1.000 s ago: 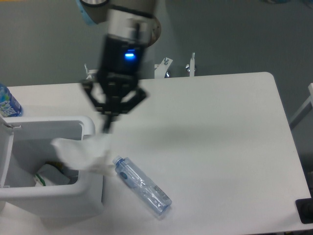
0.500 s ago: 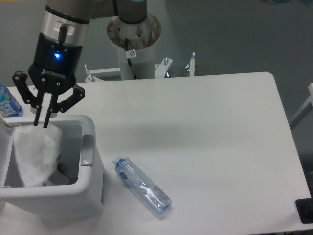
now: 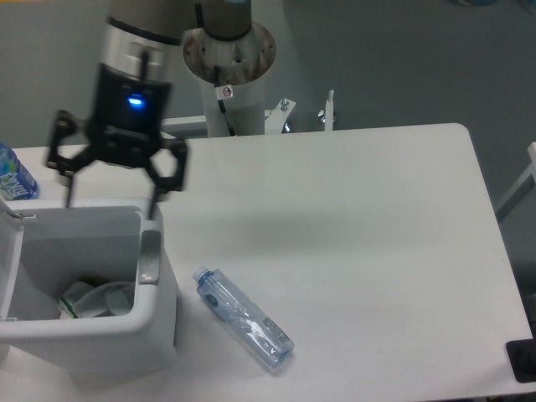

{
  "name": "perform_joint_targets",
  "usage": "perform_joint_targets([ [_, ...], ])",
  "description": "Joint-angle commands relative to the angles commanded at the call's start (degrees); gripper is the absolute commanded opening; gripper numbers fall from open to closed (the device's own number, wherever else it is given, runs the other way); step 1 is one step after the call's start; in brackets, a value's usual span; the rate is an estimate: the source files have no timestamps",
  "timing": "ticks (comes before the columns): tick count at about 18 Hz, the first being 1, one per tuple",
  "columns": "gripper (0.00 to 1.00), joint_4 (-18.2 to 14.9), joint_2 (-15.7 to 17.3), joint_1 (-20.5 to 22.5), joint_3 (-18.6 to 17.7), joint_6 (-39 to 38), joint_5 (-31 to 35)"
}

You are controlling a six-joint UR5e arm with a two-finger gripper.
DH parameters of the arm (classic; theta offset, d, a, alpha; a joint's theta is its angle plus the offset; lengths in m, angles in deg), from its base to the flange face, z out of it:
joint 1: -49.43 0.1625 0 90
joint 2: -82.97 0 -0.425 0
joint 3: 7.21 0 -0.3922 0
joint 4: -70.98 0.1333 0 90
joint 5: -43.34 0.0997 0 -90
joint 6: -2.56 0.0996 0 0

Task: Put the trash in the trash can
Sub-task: 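Open the gripper to drop the wrapper into the bin, then move the open gripper down onto the clear water bottle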

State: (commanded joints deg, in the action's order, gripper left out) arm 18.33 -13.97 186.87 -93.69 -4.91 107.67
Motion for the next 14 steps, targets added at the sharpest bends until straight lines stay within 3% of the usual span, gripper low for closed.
perform_joint_targets([
  [3, 1.00, 2.4, -3.6, 4.3, 2.1, -0.1, 1.3],
  [7, 1.00, 2.7, -8.9, 4.2, 4.4, 0.0, 12.5],
  [14, 1.00, 3.0, -17.0, 3.9, 4.3, 0.7, 13.7],
])
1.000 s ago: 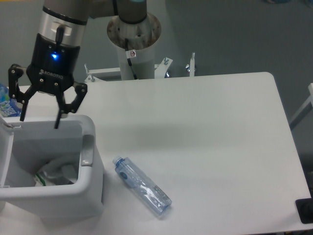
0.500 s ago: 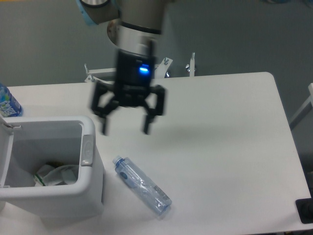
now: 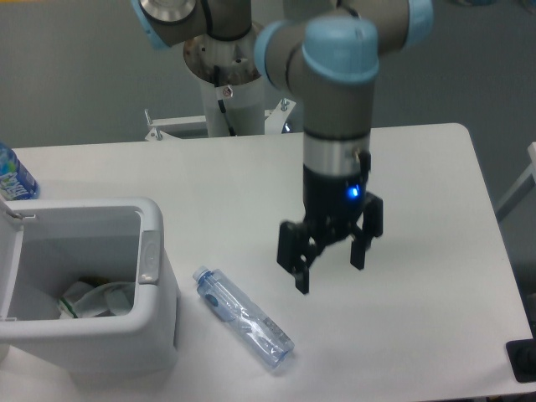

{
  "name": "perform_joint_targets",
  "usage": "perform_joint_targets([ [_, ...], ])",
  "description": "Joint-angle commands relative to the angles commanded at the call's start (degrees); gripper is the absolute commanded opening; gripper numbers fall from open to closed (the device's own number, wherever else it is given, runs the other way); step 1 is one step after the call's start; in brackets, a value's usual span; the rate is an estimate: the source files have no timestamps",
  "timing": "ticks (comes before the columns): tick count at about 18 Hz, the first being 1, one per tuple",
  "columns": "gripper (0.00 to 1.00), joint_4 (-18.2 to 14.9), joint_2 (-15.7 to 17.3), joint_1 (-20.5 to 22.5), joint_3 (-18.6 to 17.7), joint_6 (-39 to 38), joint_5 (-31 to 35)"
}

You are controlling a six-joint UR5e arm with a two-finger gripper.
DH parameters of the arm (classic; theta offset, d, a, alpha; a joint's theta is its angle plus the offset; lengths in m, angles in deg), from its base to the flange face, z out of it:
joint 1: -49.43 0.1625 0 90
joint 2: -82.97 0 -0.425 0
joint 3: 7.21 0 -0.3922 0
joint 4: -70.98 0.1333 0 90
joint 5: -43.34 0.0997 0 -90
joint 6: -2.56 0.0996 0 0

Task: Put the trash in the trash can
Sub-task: 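Move the open gripper down onto the clear water bottle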

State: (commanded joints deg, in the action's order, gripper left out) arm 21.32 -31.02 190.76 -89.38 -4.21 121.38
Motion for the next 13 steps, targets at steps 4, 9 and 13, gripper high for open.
perform_joint_targets([
  [4, 1.00, 0.0, -2.8, -2.1, -2.2, 0.1, 0.0],
  [9, 1.00, 0.4, -7.8, -4.3, -1.7, 0.1, 0.0],
  [13, 1.00, 1.3, -9.9, -4.8, -1.3, -0.1, 0.1],
])
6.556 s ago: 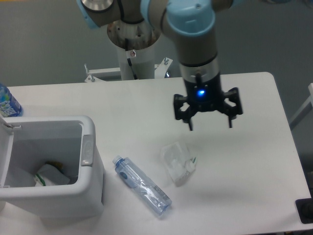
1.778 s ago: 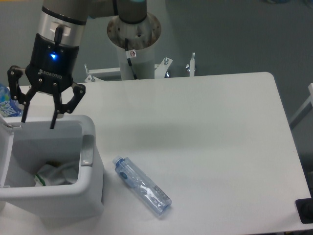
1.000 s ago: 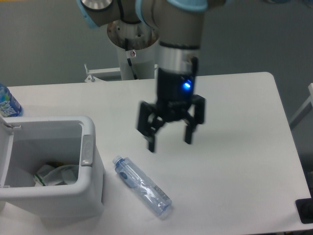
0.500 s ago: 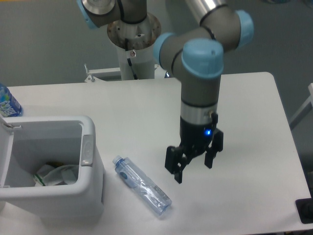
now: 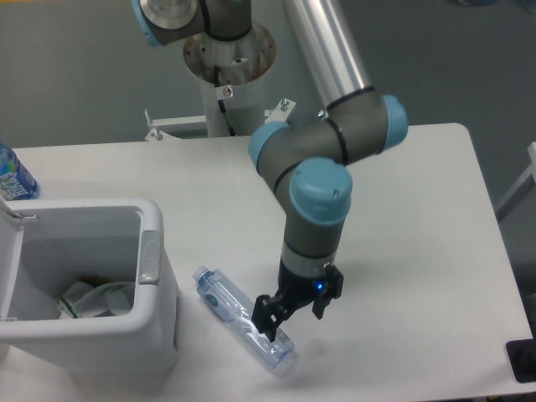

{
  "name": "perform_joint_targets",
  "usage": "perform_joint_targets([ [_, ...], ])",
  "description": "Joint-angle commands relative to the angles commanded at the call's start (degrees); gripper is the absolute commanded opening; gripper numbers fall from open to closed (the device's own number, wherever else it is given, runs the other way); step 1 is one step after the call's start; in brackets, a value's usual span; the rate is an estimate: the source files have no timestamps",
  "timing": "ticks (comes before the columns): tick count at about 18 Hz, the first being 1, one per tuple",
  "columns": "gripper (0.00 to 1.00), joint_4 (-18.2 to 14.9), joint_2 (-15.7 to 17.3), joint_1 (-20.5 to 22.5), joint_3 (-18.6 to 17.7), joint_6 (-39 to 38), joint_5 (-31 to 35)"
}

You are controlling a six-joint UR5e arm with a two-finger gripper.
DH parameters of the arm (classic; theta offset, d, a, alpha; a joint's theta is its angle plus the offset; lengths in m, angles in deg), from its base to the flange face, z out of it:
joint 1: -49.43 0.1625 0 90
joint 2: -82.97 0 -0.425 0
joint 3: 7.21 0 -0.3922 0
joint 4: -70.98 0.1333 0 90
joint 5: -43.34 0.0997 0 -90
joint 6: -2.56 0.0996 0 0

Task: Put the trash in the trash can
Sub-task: 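Move the open gripper down onto the clear water bottle, then close the gripper on the bottle's base end and lift it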

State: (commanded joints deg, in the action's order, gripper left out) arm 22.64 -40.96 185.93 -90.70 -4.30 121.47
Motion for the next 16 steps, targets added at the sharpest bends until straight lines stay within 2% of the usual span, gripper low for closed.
perform_joint_targets([
  [11, 1.00, 0.1, -5.7, -2.9, 1.7, -0.3, 4.2],
  [16, 1.00, 0.2, -6.5, -2.9, 1.8, -0.4, 5.0],
])
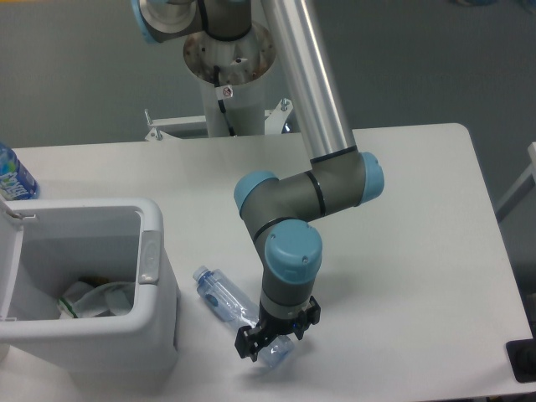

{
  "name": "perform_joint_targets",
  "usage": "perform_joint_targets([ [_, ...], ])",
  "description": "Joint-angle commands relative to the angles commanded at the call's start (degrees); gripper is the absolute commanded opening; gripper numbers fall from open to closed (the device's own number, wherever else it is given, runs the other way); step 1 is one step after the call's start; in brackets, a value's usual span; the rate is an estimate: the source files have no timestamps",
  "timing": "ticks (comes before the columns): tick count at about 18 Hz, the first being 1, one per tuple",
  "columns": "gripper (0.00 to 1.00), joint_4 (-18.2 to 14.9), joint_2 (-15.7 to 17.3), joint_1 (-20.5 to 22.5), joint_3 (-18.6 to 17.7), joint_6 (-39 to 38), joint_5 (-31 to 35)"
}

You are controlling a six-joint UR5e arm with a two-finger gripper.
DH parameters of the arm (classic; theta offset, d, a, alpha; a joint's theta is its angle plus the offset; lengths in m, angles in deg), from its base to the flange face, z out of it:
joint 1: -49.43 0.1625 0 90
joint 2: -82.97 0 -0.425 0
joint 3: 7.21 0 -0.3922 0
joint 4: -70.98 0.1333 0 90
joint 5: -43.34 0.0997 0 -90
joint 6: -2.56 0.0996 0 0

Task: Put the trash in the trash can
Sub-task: 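Close the gripper on the bottle's base end and lift it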

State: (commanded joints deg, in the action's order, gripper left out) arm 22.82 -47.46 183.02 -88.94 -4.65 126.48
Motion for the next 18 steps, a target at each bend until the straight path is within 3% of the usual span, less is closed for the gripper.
perform_joint_targets([
  [9, 0.99, 0.4, -1.5, -0.4, 0.0, 0.0, 1.4],
  [14, 0.67, 0.4, -1.4, -0.8, 0.0, -0.1, 2.7],
  [18, 0.63, 0.3, -1.2, -0.8, -0.2, 0.0, 2.8],
])
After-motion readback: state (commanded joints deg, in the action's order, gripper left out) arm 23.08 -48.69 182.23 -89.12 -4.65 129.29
